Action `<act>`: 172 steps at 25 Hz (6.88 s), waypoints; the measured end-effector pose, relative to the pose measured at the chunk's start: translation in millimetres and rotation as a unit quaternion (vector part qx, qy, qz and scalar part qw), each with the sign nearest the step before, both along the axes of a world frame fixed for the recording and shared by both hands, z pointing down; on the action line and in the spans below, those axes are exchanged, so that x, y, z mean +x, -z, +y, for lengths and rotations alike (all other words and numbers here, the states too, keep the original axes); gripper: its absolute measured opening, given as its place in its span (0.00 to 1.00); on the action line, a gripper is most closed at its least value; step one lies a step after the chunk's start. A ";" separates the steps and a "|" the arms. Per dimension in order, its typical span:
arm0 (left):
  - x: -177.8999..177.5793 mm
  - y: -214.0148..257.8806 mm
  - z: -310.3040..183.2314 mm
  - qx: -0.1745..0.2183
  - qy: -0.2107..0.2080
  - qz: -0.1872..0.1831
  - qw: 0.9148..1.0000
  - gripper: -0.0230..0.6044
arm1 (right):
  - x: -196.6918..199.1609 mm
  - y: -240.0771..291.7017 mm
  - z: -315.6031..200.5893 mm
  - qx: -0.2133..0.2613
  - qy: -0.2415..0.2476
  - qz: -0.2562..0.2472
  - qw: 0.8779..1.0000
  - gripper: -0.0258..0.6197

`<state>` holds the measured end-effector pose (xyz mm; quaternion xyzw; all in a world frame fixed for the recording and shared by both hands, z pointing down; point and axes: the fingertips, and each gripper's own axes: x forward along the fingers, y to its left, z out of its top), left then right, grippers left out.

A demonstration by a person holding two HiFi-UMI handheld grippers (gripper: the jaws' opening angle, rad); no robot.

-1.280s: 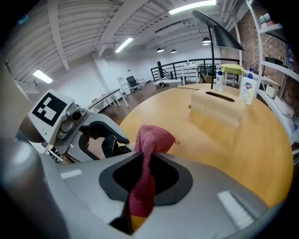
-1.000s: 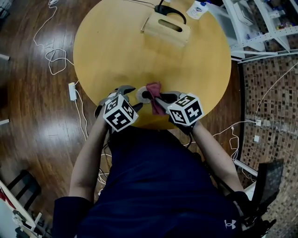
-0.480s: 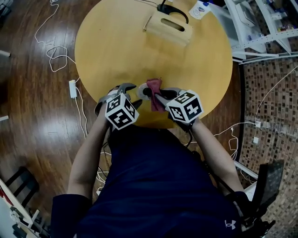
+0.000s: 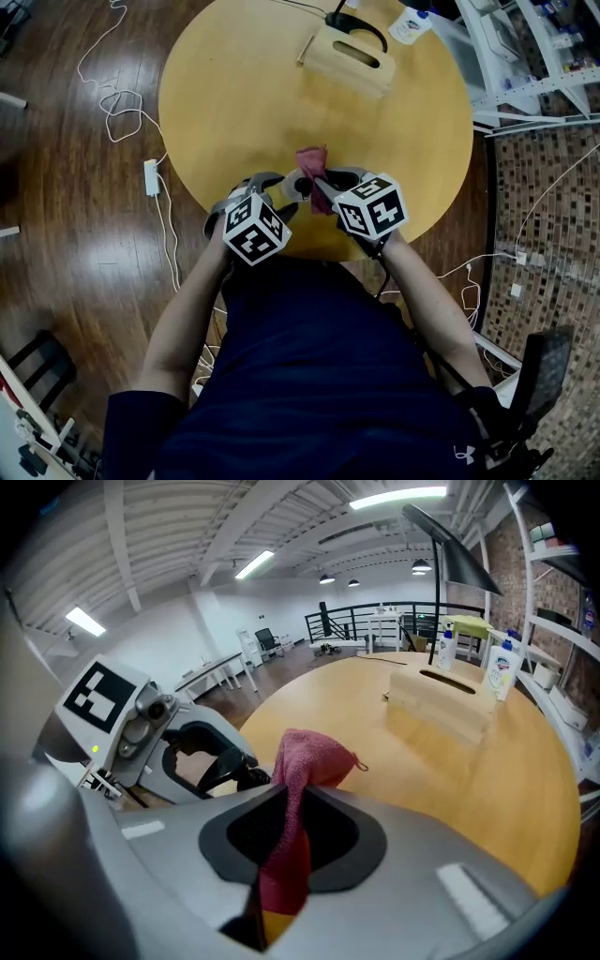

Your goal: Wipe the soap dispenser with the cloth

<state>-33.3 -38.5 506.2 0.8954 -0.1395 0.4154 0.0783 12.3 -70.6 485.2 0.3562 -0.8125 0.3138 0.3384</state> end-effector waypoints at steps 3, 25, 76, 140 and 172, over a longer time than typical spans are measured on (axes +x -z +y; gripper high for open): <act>-12.1 -0.8 -3.2 -0.009 0.007 -0.004 1.000 0.43 | -1.3 -1.8 21.9 -0.015 0.004 -0.012 1.000 0.13; -9.3 1.0 6.9 -0.009 0.025 0.012 1.000 0.45 | -10.2 5.7 -6.4 -0.005 0.001 -0.006 1.000 0.13; -19.8 3.6 4.5 -0.003 0.042 -0.003 0.999 0.45 | -13.6 0.0 18.4 -0.011 -0.001 -0.028 1.000 0.13; -31.9 3.1 7.9 -0.026 0.092 0.022 0.995 0.24 | 0.2 -2.4 24.6 -0.036 0.172 0.001 0.984 0.13; -8.1 21.1 1.7 0.003 0.127 0.036 0.991 0.25 | -12.2 -79.5 59.1 -0.042 -0.041 -0.071 0.996 0.13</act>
